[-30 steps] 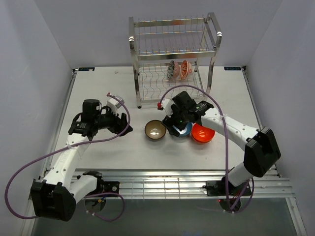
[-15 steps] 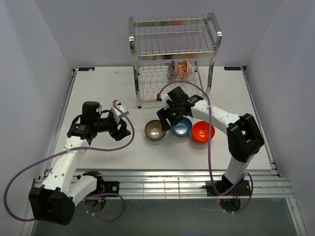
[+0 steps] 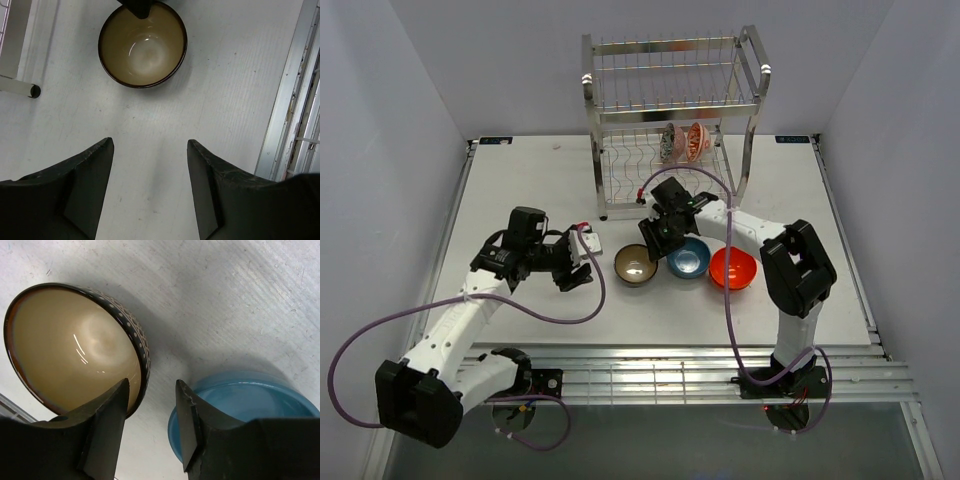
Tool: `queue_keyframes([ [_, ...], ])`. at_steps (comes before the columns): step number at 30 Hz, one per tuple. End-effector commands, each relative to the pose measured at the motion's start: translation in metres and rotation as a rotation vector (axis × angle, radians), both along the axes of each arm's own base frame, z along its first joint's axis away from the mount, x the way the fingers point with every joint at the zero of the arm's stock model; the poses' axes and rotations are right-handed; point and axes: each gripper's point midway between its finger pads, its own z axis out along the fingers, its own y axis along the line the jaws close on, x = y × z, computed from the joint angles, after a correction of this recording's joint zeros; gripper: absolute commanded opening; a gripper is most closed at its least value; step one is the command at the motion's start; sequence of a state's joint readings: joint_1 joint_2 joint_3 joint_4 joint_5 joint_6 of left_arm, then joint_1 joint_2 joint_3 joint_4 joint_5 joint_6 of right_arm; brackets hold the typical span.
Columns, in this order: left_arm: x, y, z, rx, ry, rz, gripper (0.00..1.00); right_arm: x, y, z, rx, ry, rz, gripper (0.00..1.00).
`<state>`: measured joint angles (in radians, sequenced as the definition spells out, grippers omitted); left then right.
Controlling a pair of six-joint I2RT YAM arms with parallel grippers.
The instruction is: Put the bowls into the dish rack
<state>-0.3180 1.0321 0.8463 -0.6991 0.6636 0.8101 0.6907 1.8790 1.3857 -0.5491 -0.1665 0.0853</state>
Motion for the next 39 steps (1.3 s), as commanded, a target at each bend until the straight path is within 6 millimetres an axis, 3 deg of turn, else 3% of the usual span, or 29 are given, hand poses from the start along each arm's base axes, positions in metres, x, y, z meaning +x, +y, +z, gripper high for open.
queue_keyframes([
  [1, 0.003, -0.012, 0.01, 0.017, -0.061, -0.078, 0.71, 0.01, 0.01, 0.006, 0.009, -0.043, -0.035, 0.47],
  [3, 0.002, -0.021, 0.009, 0.03, -0.06, -0.118, 0.71, 0.009, 0.012, 0.003, 0.009, -0.038, -0.037, 0.45],
  [6, 0.002, -0.031, 0.009, 0.041, -0.054, -0.144, 0.71, 0.01, 0.015, 0.004, 0.01, -0.044, -0.038, 0.29],
  [7, 0.004, -0.034, 0.01, 0.039, -0.05, -0.147, 0.71, 0.01, 0.016, 0.004, 0.009, -0.049, -0.037, 0.14],
  [8, 0.004, -0.036, 0.011, 0.038, -0.044, -0.147, 0.71, 0.012, 0.015, 0.006, 0.003, -0.059, -0.043, 0.08],
  [11, 0.004, -0.037, 0.015, 0.028, -0.04, -0.13, 0.73, 0.024, 0.007, 0.021, -0.019, -0.126, -0.086, 0.08],
  [15, -0.004, -0.032, 0.029, 0.014, -0.147, -0.158, 0.74, 0.045, -0.008, 0.09, 0.046, -0.287, -0.186, 0.08],
  [18, -0.004, -0.038, 0.048, 0.005, -0.25, -0.202, 0.74, 0.044, -0.023, 0.111, 0.037, -0.348, -0.225, 0.08],
  [20, -0.006, -0.058, 0.067, -0.009, -0.273, -0.245, 0.73, 0.042, -0.03, 0.11, 0.022, -0.345, -0.262, 0.08],
  [22, 0.002, -0.076, 0.059, 0.045, -0.23, -0.24, 0.7, 0.037, -0.035, 0.11, 0.029, -0.323, -0.298, 0.08],
  [23, -0.01, -0.095, 0.058, 0.056, -0.214, -0.295, 0.67, 0.037, -0.037, 0.112, 0.033, -0.325, -0.313, 0.08],
  [25, -0.01, -0.117, 0.053, 0.097, -0.203, -0.327, 0.63, 0.033, -0.039, 0.118, 0.048, -0.324, -0.327, 0.08],
  [26, -0.022, -0.132, 0.051, 0.102, -0.202, -0.378, 0.62, 0.032, -0.04, 0.119, 0.052, -0.32, -0.333, 0.08],
  [27, -0.023, -0.141, 0.055, 0.102, -0.212, -0.39, 0.6, 0.03, -0.041, 0.12, 0.054, -0.316, -0.336, 0.08],
  [29, -0.028, -0.157, 0.041, 0.151, -0.206, -0.425, 0.56, 0.03, -0.045, 0.115, 0.05, -0.303, -0.341, 0.08],
  [35, -0.012, -0.172, 0.01, 0.267, -0.193, -0.39, 0.52, 0.029, -0.047, 0.112, 0.047, -0.294, -0.361, 0.08],
  [39, 0.002, -0.178, 0.011, 0.264, -0.239, -0.329, 0.51, 0.024, -0.05, 0.109, 0.046, -0.285, -0.364, 0.08],
])
